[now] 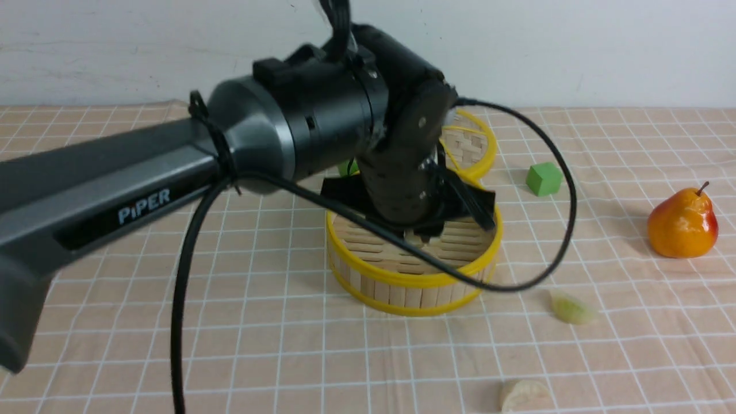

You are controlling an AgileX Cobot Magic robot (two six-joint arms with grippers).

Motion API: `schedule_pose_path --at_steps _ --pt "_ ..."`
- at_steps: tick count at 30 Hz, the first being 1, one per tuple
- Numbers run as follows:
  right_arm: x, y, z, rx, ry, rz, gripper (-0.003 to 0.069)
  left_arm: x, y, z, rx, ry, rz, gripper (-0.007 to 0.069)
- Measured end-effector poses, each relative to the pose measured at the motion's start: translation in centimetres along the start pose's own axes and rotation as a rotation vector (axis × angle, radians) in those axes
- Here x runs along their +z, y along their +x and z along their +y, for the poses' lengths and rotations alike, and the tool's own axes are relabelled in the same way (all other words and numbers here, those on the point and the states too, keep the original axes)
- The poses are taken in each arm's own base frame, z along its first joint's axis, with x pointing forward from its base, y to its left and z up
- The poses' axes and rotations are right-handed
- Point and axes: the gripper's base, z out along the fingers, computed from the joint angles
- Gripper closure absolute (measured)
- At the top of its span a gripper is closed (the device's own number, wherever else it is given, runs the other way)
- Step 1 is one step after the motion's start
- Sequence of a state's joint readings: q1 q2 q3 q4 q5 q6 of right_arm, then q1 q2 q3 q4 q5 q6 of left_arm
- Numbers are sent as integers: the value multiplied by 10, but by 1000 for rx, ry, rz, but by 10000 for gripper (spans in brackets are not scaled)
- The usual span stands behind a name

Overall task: Put the dumplings into the steamer on the table with the brown tablecloth.
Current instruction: 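Place the dumpling into the bamboo steamer basket with the left gripper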

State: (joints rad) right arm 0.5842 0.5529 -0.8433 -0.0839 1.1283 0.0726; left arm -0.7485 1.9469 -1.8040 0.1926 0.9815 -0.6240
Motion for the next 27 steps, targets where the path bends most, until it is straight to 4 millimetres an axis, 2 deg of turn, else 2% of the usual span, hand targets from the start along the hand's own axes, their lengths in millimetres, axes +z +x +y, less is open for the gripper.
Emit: schedule_pose_path --at_steps 1,2,6,11,12,13,16,20,22,23,25,27 --pt "0 0 0 0 0 -1 592 4 -10 5 -10 -7 -14 442" --pt "0 0 0 0 0 -1 592 6 -12 8 -13 -11 -16 442" --pt "0 2 0 0 2 23 588 52 -29 28 -37 -67 9 442" --pt "0 5 0 0 4 58 583 103 -33 41 -15 -114 52 442" --pt "0 5 0 0 4 59 583 105 -33 41 -15 -116 53 442" --pt "0 6 0 0 4 61 582 118 -32 43 4 -131 61 442" --pt "0 6 0 2 1 63 580 130 -31 44 35 -156 62 412" --pt "0 6 2 21 -19 65 577 128 -35 46 58 -188 44 261" --pt "0 6 2 33 -18 65 577 125 -38 47 61 -197 36 225" --pt "1 5 1 55 -10 75 575 116 -43 47 59 -212 32 174" --pt "5 4 1 75 2 95 575 102 -48 46 47 -210 25 149" --pt "14 0 0 85 27 132 575 76 -56 44 34 -189 -5 133"
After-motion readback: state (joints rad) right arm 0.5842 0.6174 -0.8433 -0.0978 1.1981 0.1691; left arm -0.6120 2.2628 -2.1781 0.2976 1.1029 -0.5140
